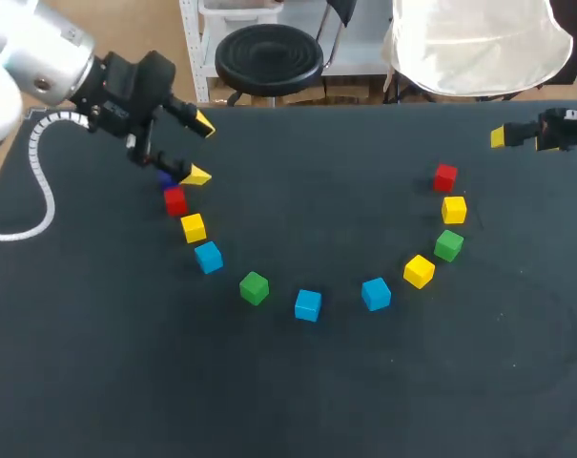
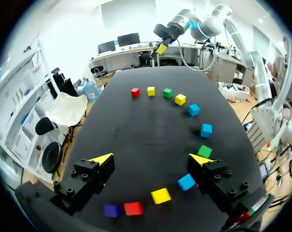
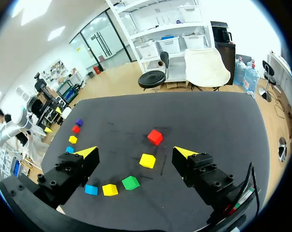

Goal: Place the blue cubes, place green cubes on the blue cubes, place the yellow cubes on the green cubes, then place the red cubes on the yellow cubes, and place purple cube on the red cubes.

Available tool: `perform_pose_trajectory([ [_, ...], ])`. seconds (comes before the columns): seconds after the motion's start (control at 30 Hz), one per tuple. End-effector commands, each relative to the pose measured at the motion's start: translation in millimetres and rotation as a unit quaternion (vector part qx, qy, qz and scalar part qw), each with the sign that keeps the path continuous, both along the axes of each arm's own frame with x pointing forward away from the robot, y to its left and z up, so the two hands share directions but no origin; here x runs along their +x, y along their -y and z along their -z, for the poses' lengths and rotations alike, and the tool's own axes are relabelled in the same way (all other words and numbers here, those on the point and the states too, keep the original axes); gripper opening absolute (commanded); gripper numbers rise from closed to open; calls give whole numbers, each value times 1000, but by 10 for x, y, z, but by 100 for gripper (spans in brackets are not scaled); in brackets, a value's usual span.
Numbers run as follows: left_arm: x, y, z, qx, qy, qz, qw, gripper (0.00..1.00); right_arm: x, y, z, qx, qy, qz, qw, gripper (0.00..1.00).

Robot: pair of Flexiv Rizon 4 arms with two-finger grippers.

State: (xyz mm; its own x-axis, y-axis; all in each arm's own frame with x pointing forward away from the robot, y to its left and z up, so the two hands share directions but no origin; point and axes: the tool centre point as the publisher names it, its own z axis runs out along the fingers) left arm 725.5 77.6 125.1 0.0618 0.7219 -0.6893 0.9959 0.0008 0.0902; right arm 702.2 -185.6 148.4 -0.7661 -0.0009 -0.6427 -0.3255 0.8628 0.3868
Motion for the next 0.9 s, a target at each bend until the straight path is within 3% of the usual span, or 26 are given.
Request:
perform_pose_trajectory([
  [0.03,157,99,-5,3,4,25,1000,100,-17,-5,-13,-3,0,3,1000,100],
  [0.07,157,111,-7,5,-4,30,1000,100,-17,-5,-13,-3,0,3,1000,100],
  [0.27,160,66,181,100,-25,-4,995,100,-17,-5,-13,-3,0,3,1000,100],
  [0.67,158,-315,340,67,-48,-56,995,100,-17,-5,-13,-3,0,3,1000,100],
  [0.9,158,-315,340,67,-48,-56,995,100,-17,-5,-13,-3,0,3,1000,100],
])
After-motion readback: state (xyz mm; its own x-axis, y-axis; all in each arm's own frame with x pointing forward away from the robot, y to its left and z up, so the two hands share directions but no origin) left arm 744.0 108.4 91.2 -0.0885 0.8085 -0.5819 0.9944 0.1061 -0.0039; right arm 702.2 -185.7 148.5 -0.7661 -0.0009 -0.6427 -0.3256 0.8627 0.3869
